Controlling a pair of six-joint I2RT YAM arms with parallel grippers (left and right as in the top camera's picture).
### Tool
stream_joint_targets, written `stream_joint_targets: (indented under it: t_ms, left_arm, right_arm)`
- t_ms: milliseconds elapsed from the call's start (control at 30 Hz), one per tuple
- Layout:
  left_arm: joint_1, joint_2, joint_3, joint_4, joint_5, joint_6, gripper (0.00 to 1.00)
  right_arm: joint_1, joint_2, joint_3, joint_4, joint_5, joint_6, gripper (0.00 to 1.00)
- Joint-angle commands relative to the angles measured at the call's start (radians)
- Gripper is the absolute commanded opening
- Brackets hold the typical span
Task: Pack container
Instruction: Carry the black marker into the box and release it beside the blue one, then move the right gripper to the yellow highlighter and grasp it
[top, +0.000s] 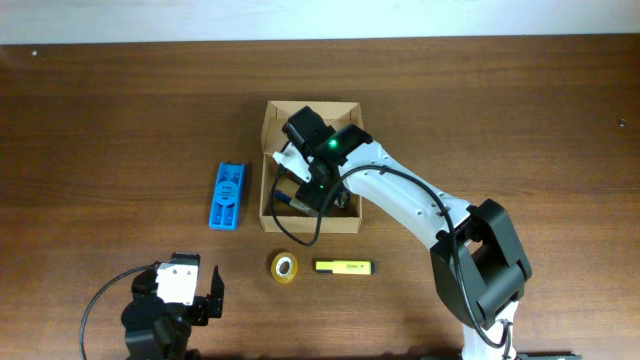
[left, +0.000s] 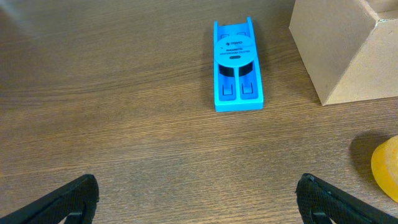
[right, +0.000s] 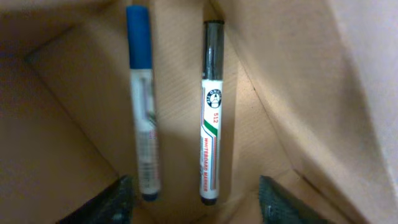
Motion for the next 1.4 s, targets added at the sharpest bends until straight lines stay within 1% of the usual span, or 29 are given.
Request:
stream_joint_targets:
  t_ms: [0, 67, 233, 367, 500, 667, 800, 933, 1000, 1033, 1100, 1267, 1367]
  left_arm:
    - [0.006, -0.006, -0.007, 0.0, -0.007, 0.019, 1.0]
    - [0.006, -0.006, -0.007, 0.0, -0.007, 0.019, 1.0]
    - [0.006, -0.006, -0.007, 0.0, -0.007, 0.019, 1.0]
    - [0.006, -0.006, -0.007, 0.0, -0.007, 0.019, 1.0]
    - [0.006, -0.006, -0.007, 0.0, -0.007, 0.019, 1.0]
    - [0.006, -0.006, -0.007, 0.0, -0.007, 0.019, 1.0]
    - [0.006, -0.006, -0.007, 0.0, -0.007, 0.019, 1.0]
    - [0.006, -0.006, -0.007, 0.0, -0.007, 0.019, 1.0]
    - [0.006, -0.006, -0.007, 0.0, -0.007, 0.019, 1.0]
    - [0.006, -0.006, -0.007, 0.0, -0.007, 0.019, 0.99]
    - [0.006, -0.006, -0.007, 0.0, -0.007, 0.019, 1.0]
    - [0.006, -0.006, -0.007, 0.0, -0.007, 0.019, 0.99]
    - [0.006, -0.006, -0.007, 0.0, -0.007, 0.019, 1.0]
  right_arm:
    - [0.003, -0.027, 0.059, 0.003, 0.055, 0.005, 0.99]
    - [0.003, -0.028, 0.077, -0.037, 0.071, 0.023, 0.99]
    - [0.003, -0.055, 0.152, -0.163, 0.046, 0.009, 0.99]
    - [0.003, -0.169, 0.154, -0.216, -0.035, -0.051, 0.99]
    - [0.003, -0.307, 0.139, -0.279, -0.052, -0.079, 0.99]
    - [0.003, -0.481, 0.047, -0.332, -0.053, -0.087, 0.99]
    - [0.004, -0.616, -0.082, -0.337, -0.054, -0.087, 0.99]
    - [0.008, -0.711, -0.216, -0.352, -0.121, -0.087, 0.99]
    - [0.027, -0.731, -0.284, -0.362, -0.148, -0.086, 0.99]
    - [0.06, -0.731, -0.337, -0.361, -0.151, -0.082, 0.99]
    - [0.1, -0.722, -0.385, -0.34, -0.15, -0.083, 0.99]
    - [0.198, -0.663, -0.45, -0.303, -0.139, -0.083, 1.0]
    - [0.235, -0.61, -0.452, -0.299, -0.139, -0.084, 0.99]
